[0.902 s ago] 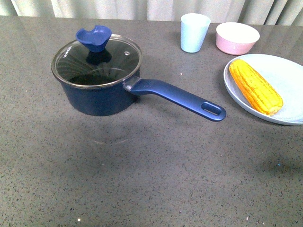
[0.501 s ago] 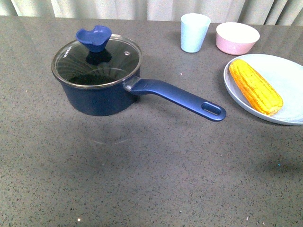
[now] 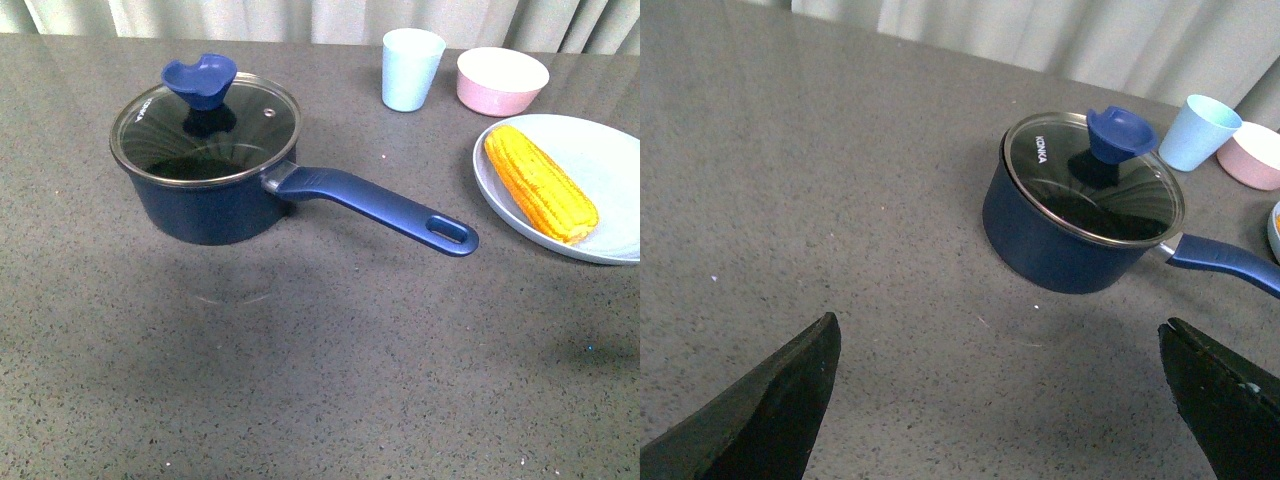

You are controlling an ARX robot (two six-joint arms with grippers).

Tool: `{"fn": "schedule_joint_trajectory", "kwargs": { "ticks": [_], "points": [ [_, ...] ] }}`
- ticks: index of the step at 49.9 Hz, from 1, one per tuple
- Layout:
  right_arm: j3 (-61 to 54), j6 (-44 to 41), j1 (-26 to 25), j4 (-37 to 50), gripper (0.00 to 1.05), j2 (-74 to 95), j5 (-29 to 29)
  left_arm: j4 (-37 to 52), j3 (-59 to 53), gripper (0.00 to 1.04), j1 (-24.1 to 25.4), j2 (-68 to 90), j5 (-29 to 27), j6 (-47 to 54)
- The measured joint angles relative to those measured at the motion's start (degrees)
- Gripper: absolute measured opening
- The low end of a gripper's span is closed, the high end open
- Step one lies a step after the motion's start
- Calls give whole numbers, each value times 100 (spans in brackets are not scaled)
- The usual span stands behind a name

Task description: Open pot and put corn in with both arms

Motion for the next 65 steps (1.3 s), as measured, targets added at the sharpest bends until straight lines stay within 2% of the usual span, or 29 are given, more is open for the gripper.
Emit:
{"fn": "schedule_joint_trajectory", "kwargs": {
  "ticks": [12, 23, 42, 65],
  "points": [
    [0, -2, 0, 0, 96, 2, 0, 2798, 669, 96, -98, 3331, 63, -398],
    [0, -2, 0, 0, 96, 0, 0, 3893, 1327, 96, -503, 5174, 105, -472],
    [0, -2, 0, 0, 96, 2, 0, 4686, 2177, 96, -1123, 7047, -33, -664],
    [0, -2, 0, 0, 96, 2, 0, 4992, 3442, 96, -1655, 8465, -328, -435]
  ]
}}
